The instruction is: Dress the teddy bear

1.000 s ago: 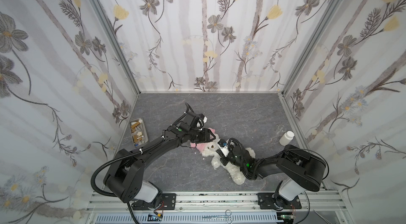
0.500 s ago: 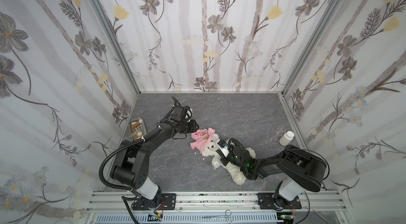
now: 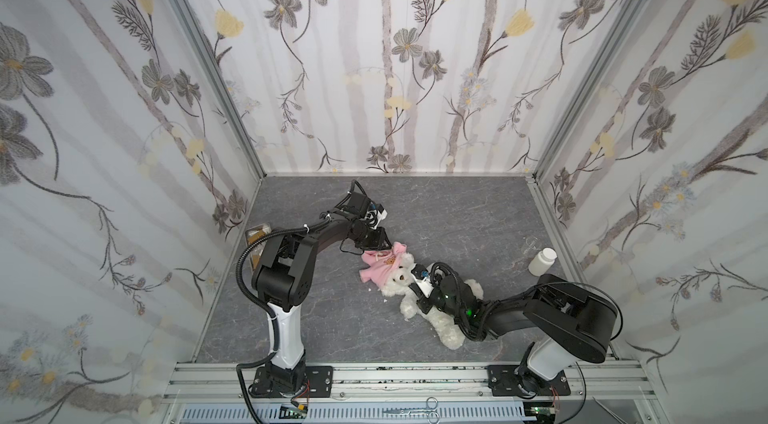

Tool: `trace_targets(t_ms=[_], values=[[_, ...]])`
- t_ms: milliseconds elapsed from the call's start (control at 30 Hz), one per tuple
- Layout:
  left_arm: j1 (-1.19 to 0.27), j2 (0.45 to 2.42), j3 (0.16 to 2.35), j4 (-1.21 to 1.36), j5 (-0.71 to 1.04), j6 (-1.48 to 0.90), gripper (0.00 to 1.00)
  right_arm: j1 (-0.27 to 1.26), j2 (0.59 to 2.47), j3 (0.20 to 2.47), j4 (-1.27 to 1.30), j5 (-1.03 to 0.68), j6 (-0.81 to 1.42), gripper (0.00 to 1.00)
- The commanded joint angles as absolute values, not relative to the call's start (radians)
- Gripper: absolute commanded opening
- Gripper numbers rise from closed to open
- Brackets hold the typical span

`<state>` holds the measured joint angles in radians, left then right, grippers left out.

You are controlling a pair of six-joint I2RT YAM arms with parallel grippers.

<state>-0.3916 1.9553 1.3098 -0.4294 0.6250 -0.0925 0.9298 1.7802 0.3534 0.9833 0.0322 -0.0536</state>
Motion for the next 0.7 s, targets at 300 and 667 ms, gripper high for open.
trace_targets(t_ms=[300, 667], values=[[-0.39, 1.895, 1.2, -0.523, 0.762, -0.022, 0.32, 0.929, 1.763, 0.352, 0.899, 0.068, -0.057, 0.0], [-0.386, 1.793, 1.111, -0.491, 0.833, -0.012, 0.45, 0.924, 1.736, 0.353, 0.868, 0.051, -0.083, 0.0]])
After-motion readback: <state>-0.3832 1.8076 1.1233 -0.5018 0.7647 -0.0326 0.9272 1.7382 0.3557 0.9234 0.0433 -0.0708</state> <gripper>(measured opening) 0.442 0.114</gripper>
